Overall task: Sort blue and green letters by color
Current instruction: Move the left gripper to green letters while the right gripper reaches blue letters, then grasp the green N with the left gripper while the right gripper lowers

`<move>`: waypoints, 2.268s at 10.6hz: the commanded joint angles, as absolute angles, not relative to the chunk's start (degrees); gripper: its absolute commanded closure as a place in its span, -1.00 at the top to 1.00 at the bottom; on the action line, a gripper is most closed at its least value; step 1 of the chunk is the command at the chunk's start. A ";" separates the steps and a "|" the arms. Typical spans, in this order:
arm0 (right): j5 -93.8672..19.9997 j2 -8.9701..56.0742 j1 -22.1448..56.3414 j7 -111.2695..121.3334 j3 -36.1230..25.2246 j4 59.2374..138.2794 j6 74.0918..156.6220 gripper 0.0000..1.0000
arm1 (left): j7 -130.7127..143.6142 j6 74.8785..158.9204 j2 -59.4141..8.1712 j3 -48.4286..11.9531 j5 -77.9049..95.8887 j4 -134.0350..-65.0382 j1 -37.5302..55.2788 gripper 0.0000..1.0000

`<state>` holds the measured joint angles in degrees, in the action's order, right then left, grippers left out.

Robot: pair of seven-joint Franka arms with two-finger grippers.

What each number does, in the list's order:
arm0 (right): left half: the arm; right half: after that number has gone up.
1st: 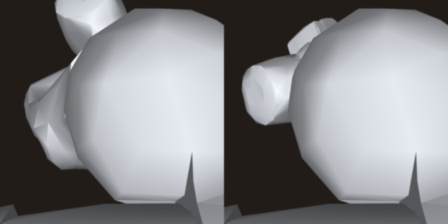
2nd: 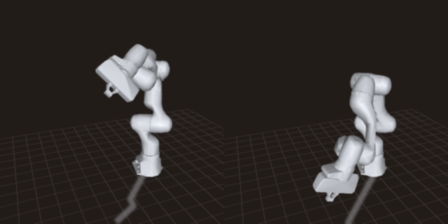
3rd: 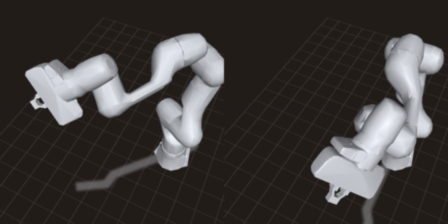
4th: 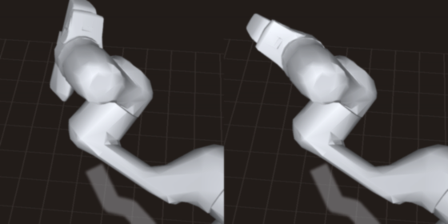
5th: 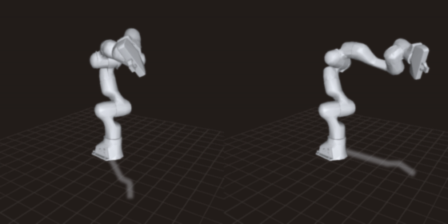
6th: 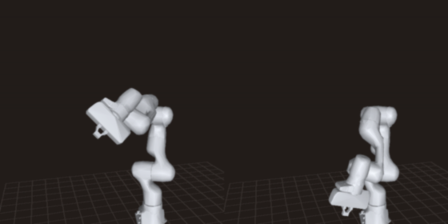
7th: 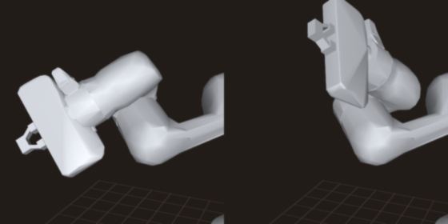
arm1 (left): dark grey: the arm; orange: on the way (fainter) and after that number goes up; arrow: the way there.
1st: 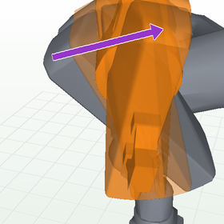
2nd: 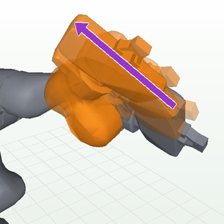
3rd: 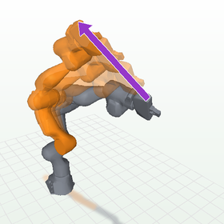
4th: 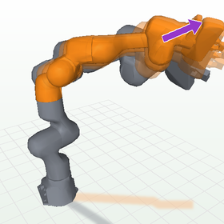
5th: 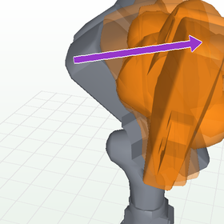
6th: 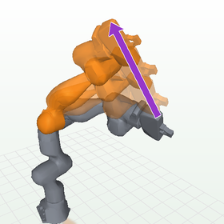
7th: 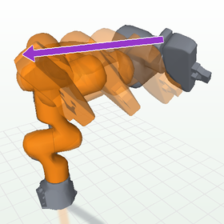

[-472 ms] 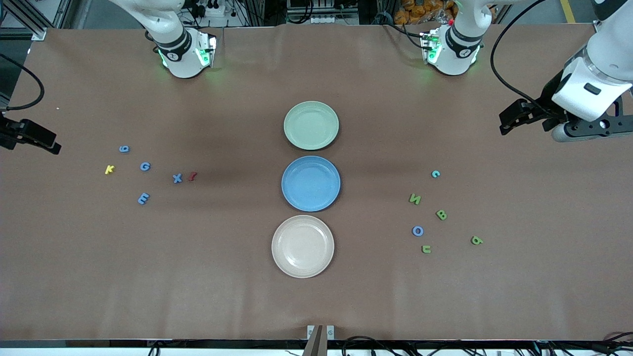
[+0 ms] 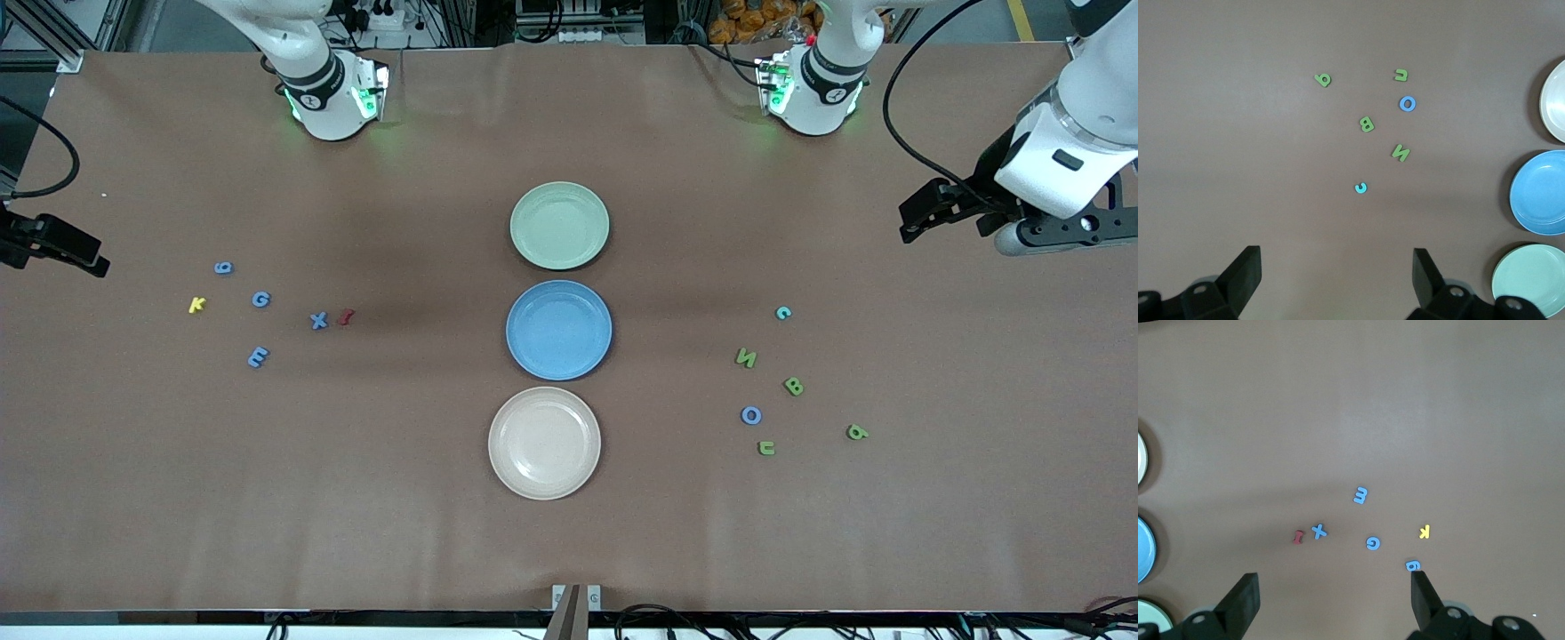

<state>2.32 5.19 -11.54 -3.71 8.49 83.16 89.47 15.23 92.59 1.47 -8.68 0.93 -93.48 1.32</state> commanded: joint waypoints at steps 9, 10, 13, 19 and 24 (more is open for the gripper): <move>1.32 6.06 -14.32 -2.55 8.70 84.28 88.68 1.00 | 14.06 110.44 -0.79 -8.96 0.61 -110.27 1.32 1.00; 1.32 5.46 -14.59 -2.37 8.61 86.90 90.25 1.00 | 14.06 114.57 -2.27 -9.40 0.70 -112.65 1.41 1.00; 1.32 4.83 -16.34 -1.93 8.61 94.63 94.55 1.00 | 14.15 121.88 -10.43 -11.95 0.79 -112.94 1.49 1.00; 1.14 0.97 -20.83 -1.93 9.14 124.05 124.48 1.00 | 10.65 136.98 -20.82 -18.36 -0.09 -115.48 1.93 0.94; 0.79 2.63 -22.32 -2.90 8.97 137.36 138.93 1.00 | 6.59 147.74 -29.43 -18.28 -12.45 -116.72 1.41 0.78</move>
<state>2.23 4.28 -21.00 -2.81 8.23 132.57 135.16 8.01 145.20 -26.72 -17.90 -6.84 -117.03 2.19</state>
